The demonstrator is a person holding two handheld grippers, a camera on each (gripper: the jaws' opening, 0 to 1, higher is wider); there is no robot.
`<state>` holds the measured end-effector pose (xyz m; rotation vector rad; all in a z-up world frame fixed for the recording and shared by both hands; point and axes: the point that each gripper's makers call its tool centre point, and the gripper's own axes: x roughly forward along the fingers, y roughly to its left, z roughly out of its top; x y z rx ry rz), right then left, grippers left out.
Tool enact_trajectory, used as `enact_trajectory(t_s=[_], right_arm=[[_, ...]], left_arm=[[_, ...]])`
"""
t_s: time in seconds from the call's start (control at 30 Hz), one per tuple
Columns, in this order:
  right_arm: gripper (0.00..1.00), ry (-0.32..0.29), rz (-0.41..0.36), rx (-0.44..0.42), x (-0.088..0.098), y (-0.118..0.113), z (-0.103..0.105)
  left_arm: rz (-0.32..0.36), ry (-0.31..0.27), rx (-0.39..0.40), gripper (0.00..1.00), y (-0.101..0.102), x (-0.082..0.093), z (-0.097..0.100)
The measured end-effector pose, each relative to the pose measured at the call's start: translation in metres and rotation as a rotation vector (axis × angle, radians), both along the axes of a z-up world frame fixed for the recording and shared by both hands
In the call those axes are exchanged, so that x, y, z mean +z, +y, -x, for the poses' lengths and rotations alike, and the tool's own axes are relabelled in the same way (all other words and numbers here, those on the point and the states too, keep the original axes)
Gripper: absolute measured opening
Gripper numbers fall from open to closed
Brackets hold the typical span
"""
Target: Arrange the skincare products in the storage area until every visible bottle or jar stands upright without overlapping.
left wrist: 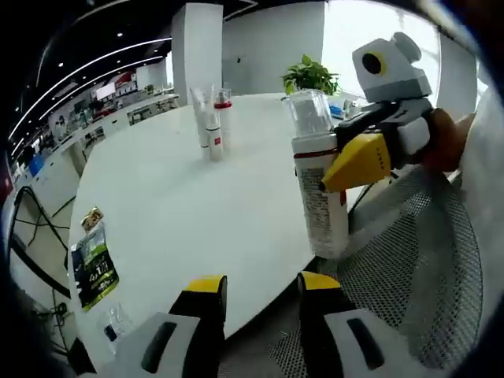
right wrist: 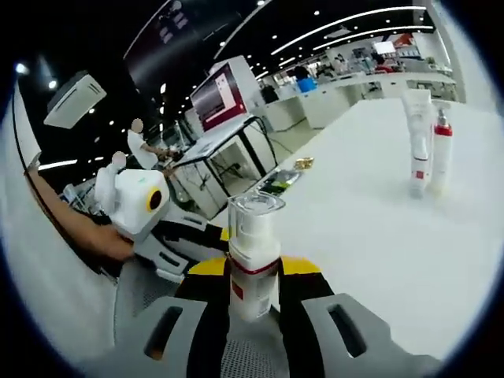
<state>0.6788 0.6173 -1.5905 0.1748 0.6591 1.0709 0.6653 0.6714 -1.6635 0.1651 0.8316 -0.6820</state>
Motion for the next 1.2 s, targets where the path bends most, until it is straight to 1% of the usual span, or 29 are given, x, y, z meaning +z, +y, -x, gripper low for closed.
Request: enact_trajectory(t_s=[0.07,0.13,0.2,0.23,0.3,0.37,0.4,0.47,0.6,0.73,0.83,0.93,1.03,1.2], right_arm=[[0.2,0.0,-0.002,0.001,0.0,0.0,0.0],[0.2,-0.003,-0.004,-0.001,0.0,0.0,-0.001],[0.2,-0.006,-0.01,-0.002,0.001,0.0,-0.002],[0.2,-0.008,-0.015,-0.003,0.002,0.0,-0.002],[0.2,-0.013,-0.031,-0.001,0.005,0.001,-0.002],[0.2,-0.012,-0.05,0.001,0.008,0.002,-0.001],[0.2,-0.008,-0.059,0.005,0.009,0.003,0.0],[0.2,-0.016,-0.066,0.008,0.011,0.003,0.001],[0.2,-0.026,-0.074,0.014,0.012,0.003,0.001],[0.2,-0.016,-0.078,0.022,0.012,0.005,0.002],[0.2,-0.014,-0.089,0.029,0.013,0.005,0.002],[0.2,-0.001,-0.115,0.014,0.016,0.005,-0.001],[0.2,0.002,-0.112,0.013,0.015,0.004,0.0],[0.2,0.003,-0.109,0.029,0.014,0.007,0.003]], left_arm=[[0.001,0.017,0.005,0.36,-0.001,-0.003,0.001],[-0.028,0.031,0.019,0.36,0.004,-0.009,0.001],[-0.023,0.048,0.06,0.36,0.009,-0.01,-0.001],[-0.018,0.048,0.076,0.36,0.011,-0.008,-0.003],[-0.006,0.061,0.132,0.36,0.017,-0.009,-0.007],[-0.041,0.065,0.168,0.36,0.026,-0.014,-0.009],[-0.058,0.067,0.167,0.35,0.028,-0.016,-0.008],[-0.08,0.065,0.14,0.34,0.025,-0.019,-0.005],[-0.09,0.062,0.137,0.32,0.027,-0.019,-0.004],[-0.106,0.059,0.135,0.32,0.029,-0.02,-0.004],[-0.144,0.068,0.122,0.31,0.031,-0.026,-0.002],[-0.156,0.058,0.114,0.3,0.033,-0.024,-0.002],[-0.156,0.054,0.119,0.3,0.034,-0.024,-0.004],[-0.184,0.065,0.111,0.28,0.037,-0.027,-0.001]])
